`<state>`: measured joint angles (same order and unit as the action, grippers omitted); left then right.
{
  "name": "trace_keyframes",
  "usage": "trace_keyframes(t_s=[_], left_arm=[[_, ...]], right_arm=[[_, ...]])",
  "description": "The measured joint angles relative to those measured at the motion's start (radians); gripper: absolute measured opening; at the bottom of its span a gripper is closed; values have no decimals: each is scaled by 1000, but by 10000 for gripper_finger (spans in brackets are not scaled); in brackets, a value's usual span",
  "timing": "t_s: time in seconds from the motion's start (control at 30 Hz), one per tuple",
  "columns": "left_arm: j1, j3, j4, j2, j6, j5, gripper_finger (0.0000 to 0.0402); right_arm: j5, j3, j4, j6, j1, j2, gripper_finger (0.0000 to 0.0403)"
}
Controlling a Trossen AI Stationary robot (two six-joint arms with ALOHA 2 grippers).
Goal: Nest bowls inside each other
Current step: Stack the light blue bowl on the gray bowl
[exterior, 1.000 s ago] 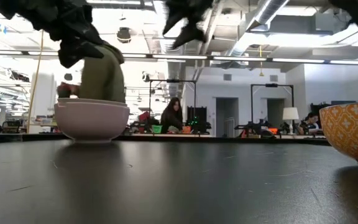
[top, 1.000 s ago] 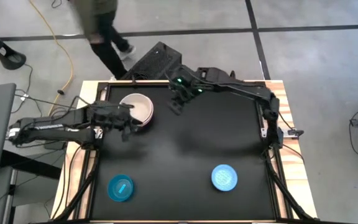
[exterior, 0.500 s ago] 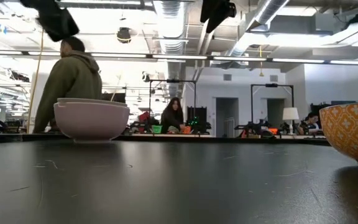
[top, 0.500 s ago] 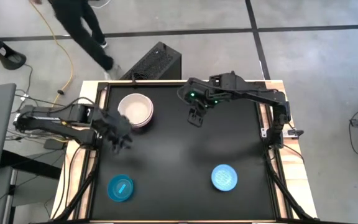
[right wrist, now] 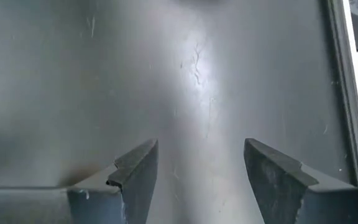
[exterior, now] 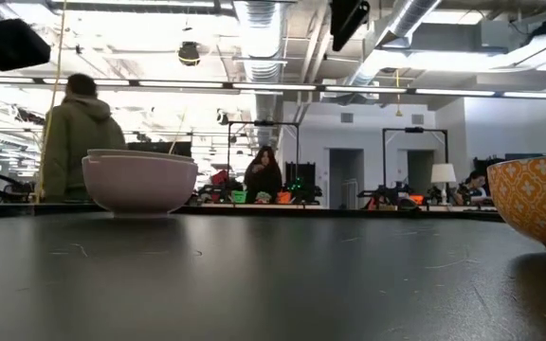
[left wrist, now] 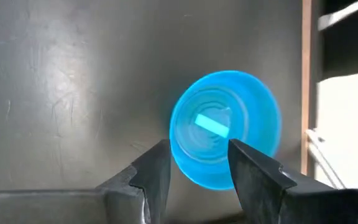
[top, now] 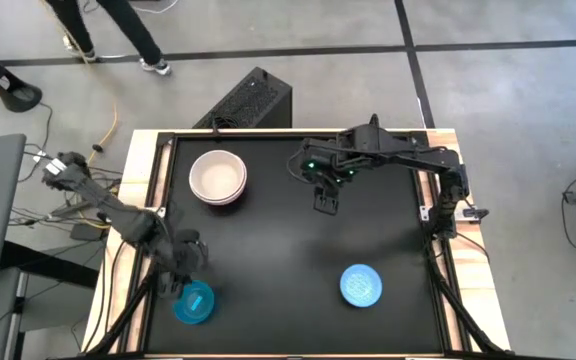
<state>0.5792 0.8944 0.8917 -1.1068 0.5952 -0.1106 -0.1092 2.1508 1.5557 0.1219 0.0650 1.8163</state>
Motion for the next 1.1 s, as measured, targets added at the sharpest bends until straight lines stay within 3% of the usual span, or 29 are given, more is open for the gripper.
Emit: trace_keyframes(t_s=[0.1, 0.33, 0.57, 0.87, 1.1], left_arm=[[33, 0, -34, -57, 39, 51, 148], [97, 0, -88, -164, 18, 37, 148], [72, 0, -107, -193, 13, 135, 148], [-118, 0, -163, -68, -150, 434, 148], [-303, 0, -332, 3, -382, 446, 148]], right_arm=[[2, -71, -4, 0, -12, -30, 254], [15, -357, -152, 41, -9, -178, 254], [161, -657, -219, 265, -50, -390, 254], [218, -996, -452, 639, -256, -561, 254], [213, -1060, -503, 847, -427, -508, 254]])
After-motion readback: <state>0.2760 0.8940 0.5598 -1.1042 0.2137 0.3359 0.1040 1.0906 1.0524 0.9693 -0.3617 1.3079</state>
